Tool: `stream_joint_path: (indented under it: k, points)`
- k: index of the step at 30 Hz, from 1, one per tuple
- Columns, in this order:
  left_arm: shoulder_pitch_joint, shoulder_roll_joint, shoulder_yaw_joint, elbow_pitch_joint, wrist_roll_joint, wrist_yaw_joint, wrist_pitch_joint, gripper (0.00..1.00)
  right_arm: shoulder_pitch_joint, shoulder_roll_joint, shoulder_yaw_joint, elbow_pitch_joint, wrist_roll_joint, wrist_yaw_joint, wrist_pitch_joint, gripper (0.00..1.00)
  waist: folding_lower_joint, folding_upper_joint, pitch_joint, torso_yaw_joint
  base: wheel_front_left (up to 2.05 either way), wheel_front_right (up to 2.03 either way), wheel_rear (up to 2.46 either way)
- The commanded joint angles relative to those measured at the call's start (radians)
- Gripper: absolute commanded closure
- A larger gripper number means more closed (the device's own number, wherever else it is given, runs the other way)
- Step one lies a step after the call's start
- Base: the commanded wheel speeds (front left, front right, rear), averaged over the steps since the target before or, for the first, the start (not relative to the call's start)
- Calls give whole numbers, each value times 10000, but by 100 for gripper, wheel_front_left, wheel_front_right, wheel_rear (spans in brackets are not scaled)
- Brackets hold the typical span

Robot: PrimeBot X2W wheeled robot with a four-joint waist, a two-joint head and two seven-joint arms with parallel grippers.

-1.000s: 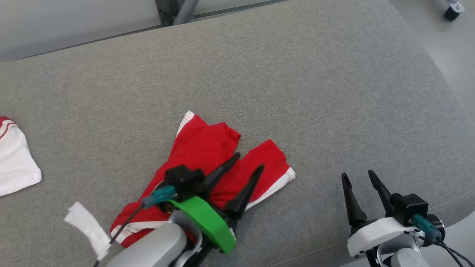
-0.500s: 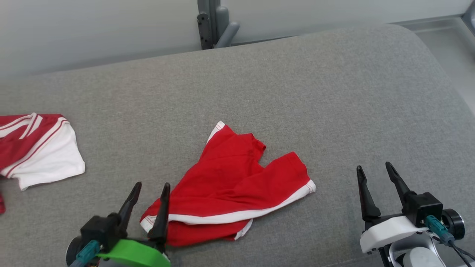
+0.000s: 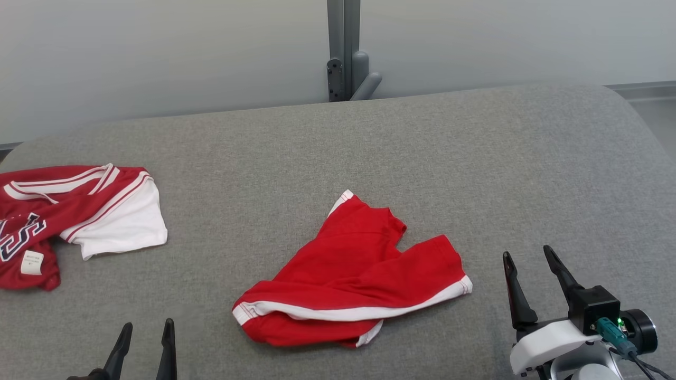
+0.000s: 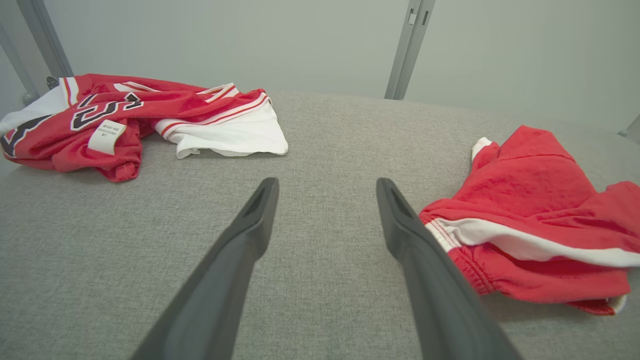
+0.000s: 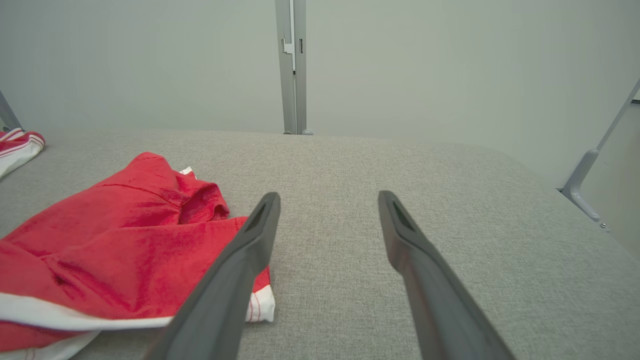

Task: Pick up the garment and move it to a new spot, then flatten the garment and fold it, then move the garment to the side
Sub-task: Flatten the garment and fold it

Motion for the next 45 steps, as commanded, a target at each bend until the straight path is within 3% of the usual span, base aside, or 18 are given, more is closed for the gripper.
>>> stream_joint_path:
  k: [1, 5, 10, 23, 27, 30, 32, 33, 39, 45]
  points:
    - [109, -114, 182, 48, 109, -182, -1, 0, 114, -28, -4, 53, -46, -18, 1, 0, 0, 40, -66, 84, 0, 0, 0]
    - [212, -440, 673, 296, 549, -672, -1, 0, 118, -25, 52, 173, 35, -18, 0, 0, 0, 40, -103, 185, 0, 0, 0]
    - [51, -716, 1034, 416, 909, -970, -2, 0, 96, -25, 132, 214, 86, -18, 1, 0, 0, 40, -130, 252, 0, 0, 0]
    - [-10, -985, 1133, 505, 1127, -1081, -2, 0, 24, -24, 366, 253, -38, -19, 1, 0, 0, 40, -111, 118, 0, 0, 0]
    - [-21, -1090, 1004, 679, 741, -1082, -2, 0, -47, -24, 531, 98, 14, -19, 1, 0, 0, 40, -114, 96, 0, 0, 0]
    - [-126, -1077, 733, 1062, 185, -1083, 21, 0, -212, -15, 983, 742, 88, -19, 0, 0, 0, 40, -113, 85, 0, 0, 0]
    - [-283, -1173, 631, 1233, -339, -1082, 417, 0, -497, -73, 1278, 1363, 166, -19, 253, 0, 0, 40, -89, 83, 0, 0, 0]
    - [-419, -1282, 616, 1284, -824, -1083, 1103, 0, -895, -215, 1637, 1796, 256, -19, 768, 0, 0, 40, 20, 89, 0, 0, 0]
    - [-891, -1491, 378, 632, -1895, -938, 3175, 0, -1957, -466, 1842, 2565, 510, -19, 2360, 0, 0, 40, 590, 206, 0, 0, 0]
    - [-1045, -1615, 269, 47, -2532, -758, 4215, 0, -2384, -461, 2000, 3130, 724, -19, 2998, 0, 0, 40, 1101, 310, 0, 0, 0]
